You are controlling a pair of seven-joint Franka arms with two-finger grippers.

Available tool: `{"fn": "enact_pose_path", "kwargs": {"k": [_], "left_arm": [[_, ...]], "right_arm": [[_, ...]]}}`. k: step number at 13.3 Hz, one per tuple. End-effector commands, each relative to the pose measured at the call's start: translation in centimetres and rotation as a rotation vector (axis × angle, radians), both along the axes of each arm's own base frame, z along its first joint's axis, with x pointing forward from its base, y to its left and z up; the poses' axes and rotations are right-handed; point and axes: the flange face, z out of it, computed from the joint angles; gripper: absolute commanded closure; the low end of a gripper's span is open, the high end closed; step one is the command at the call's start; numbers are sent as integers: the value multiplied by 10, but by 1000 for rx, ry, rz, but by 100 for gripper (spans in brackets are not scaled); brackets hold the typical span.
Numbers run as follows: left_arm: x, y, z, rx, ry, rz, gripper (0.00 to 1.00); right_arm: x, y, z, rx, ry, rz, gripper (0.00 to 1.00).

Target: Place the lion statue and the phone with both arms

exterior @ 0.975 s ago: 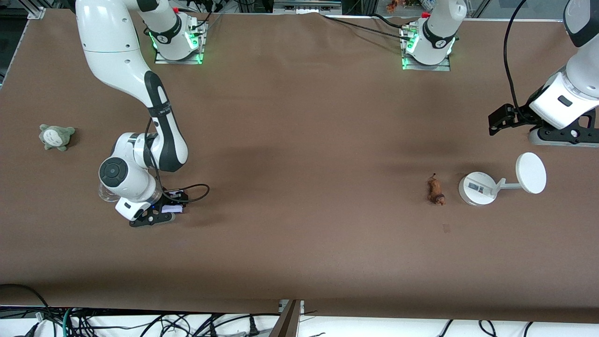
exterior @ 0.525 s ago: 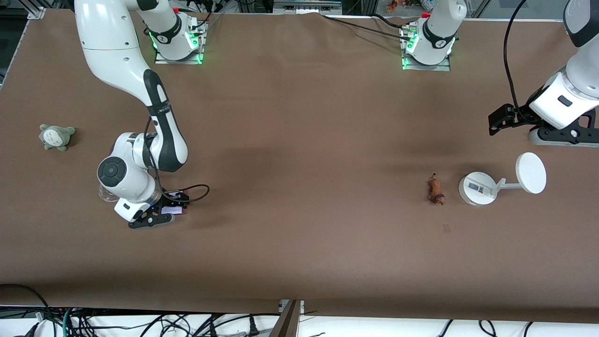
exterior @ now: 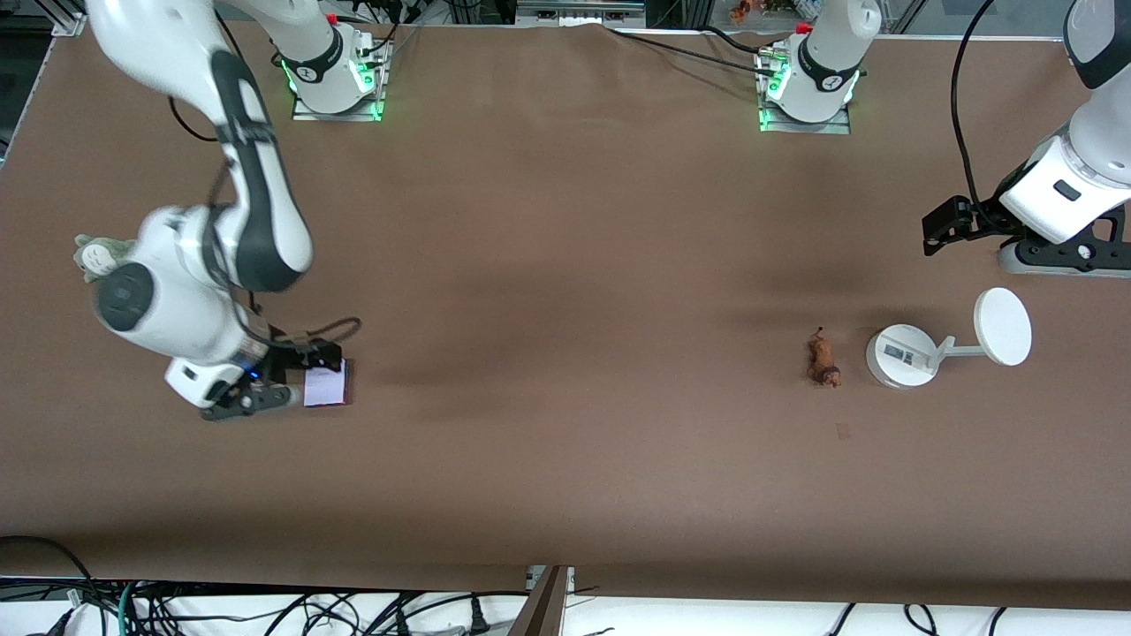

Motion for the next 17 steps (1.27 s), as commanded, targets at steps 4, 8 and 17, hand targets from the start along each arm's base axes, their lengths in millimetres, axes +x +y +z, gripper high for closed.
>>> {"fn": "enact_pose_path", "kwargs": {"k": [4,8,17], "left_arm": [[-2,-1,7,-20,3,-1,0],[-2,-2,7,-20,3,-2,0],[-2,-1,7,-20,3,-2,0]], "right_arm": [[-26,-26,134,-70,144,-87,1],[-52,-20,211,-182,222,-131,1],[-59,-18,210,-222,271,-137,1]]}}
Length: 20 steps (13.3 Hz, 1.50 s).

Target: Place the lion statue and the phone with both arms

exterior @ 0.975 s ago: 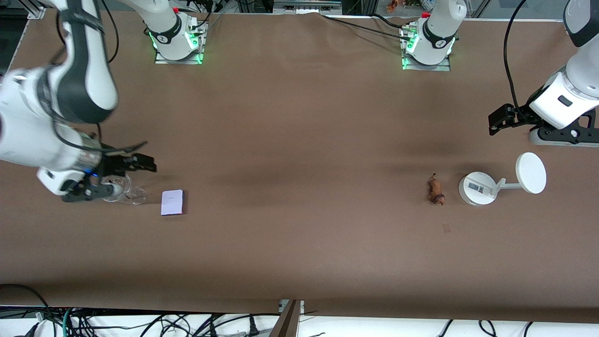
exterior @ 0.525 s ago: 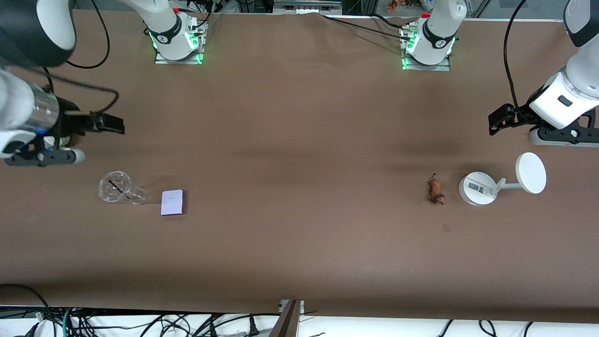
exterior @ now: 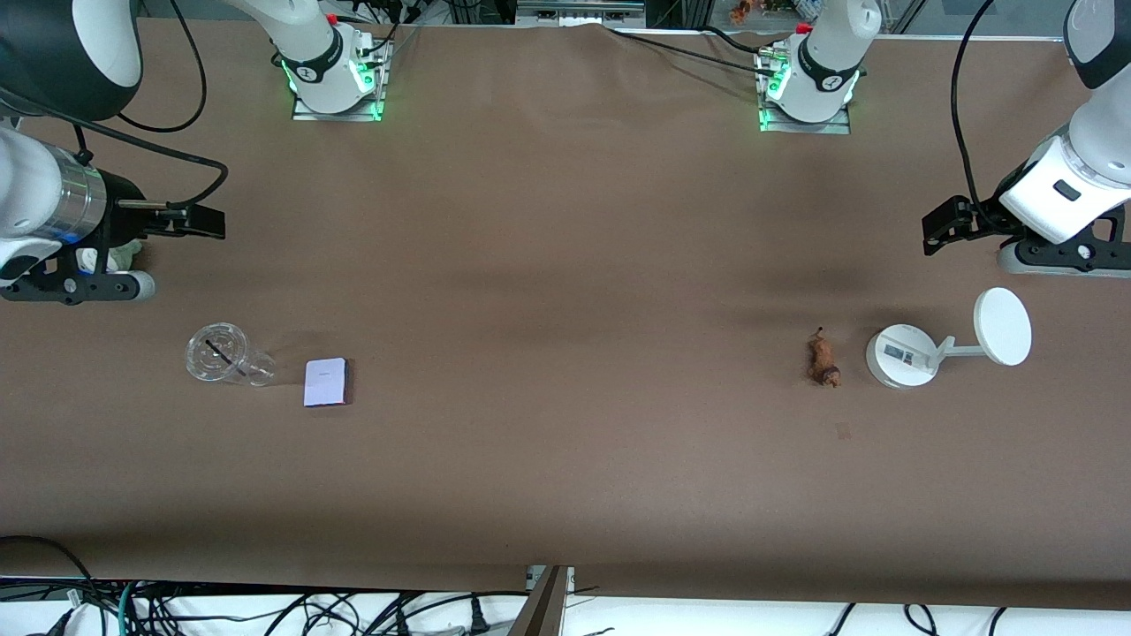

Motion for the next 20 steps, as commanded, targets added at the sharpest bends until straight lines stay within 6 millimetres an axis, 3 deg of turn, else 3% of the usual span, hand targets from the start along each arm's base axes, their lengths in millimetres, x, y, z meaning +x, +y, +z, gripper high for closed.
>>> {"fn": "enact_pose_path", "kwargs": {"k": [1,3,7,14,18,20], "left_arm": [[-2,-2,7,-20,2,-3,0],[-2,-1,7,-20,2,-2,0],[-2,-1,7,-20,2,-1,0],[-2,-1,7,-20,2,-2,0],[-2,-1,7,-20,2,-3,0],[-2,-1,7,-20,2,-1,0]], "right_arm": [[-3,5,5,-18,11,4,1],[-7,5,4,-17,43,4,1],[-20,-21,16,-13,44,9,1],[-66,-58,0,-8,-43,3,1],[-85,-62,-4,1,-127,7,1],[-89,-65,5,2,-145,2,0]]}}
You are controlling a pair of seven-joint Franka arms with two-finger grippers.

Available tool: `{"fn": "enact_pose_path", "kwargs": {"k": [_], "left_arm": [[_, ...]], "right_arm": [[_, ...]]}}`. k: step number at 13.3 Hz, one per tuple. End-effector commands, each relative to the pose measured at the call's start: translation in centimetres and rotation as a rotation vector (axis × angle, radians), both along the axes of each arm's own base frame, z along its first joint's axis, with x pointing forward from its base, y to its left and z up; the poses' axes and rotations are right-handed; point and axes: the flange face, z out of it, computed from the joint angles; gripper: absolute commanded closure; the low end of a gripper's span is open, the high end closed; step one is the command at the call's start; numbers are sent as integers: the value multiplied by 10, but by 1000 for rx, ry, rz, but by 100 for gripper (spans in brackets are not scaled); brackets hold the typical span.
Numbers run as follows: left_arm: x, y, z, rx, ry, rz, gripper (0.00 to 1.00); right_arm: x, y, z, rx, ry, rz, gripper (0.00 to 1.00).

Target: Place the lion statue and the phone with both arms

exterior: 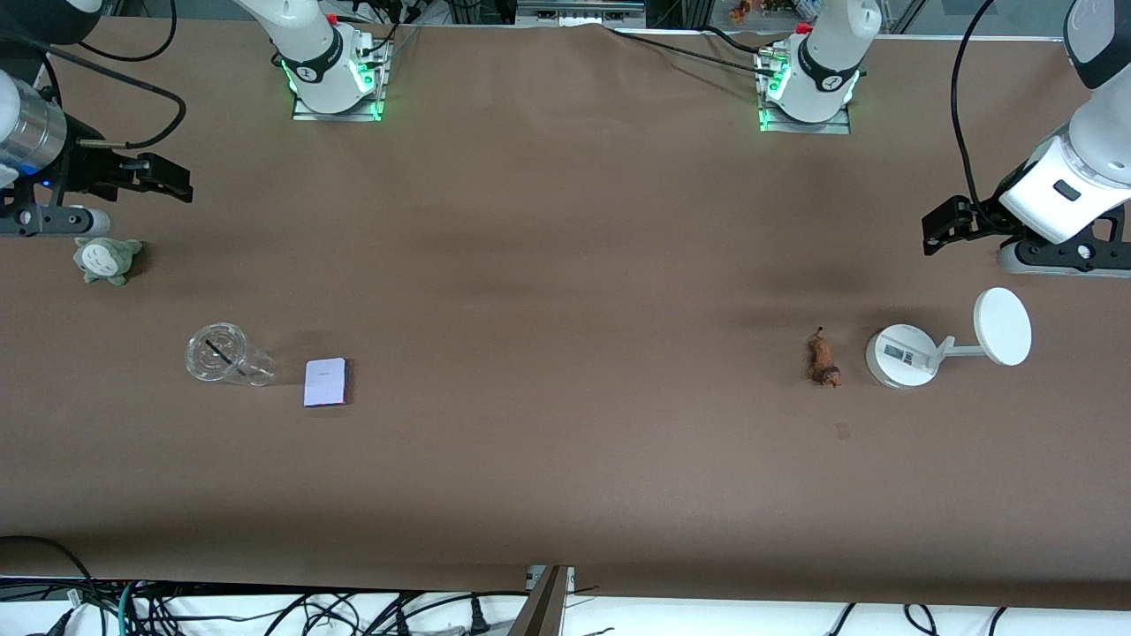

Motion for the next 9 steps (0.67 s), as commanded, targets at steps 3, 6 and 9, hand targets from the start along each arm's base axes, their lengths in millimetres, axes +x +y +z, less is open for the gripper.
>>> {"fn": "enact_pose_path", "kwargs": {"k": [3,6,9], "left_arm": [[-2,-1,7,-20,2,-1,0],[-2,-1,7,-20,2,-1,0],[-2,-1,7,-20,2,-1,0]], "right_arm": [[-14,-7,11,-6,-39,-4,0],[-13,-5,11,3,-40,-3,0],[-12,-3,8,13,-32,-3,0]]}}
